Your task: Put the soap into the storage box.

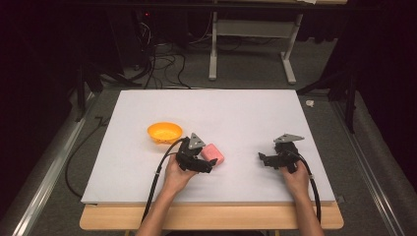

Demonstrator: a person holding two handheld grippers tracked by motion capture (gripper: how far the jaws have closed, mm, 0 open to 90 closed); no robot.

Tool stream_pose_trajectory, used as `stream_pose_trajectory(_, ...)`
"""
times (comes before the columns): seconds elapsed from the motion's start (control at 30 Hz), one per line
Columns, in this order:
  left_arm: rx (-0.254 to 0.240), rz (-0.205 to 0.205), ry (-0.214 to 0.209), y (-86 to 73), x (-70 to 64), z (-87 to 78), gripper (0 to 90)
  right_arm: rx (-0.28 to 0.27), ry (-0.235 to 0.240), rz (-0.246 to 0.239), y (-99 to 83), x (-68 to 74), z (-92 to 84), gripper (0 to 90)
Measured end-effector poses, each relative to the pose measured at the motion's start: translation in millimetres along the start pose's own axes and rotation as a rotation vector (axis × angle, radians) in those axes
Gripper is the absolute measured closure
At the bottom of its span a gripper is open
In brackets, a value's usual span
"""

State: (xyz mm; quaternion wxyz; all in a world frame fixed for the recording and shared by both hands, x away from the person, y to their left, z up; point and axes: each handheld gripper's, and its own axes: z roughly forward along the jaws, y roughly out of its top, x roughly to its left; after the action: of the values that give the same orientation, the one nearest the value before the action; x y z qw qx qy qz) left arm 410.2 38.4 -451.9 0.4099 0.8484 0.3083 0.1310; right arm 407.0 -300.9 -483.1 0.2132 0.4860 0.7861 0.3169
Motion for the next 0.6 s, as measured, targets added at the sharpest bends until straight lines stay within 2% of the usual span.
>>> stream_pose_trajectory(0.33,0.027,-0.005,0.003,0.2,2.0,14.9,11.2,0.0,0.0,0.0,0.0,0.0,0.0,16.5)
stream_pose_trajectory(0.5,0.06,0.011,0.003,-1.6,0.7,24.4,10.5,0.0,0.0,0.0,0.0,0.0,0.0,16.5)
stream_pose_trajectory(0.6,0.064,0.014,-0.001,-2.1,-0.1,27.1,10.1,0.0,0.0,0.0,0.0,0.0,0.0,16.5)
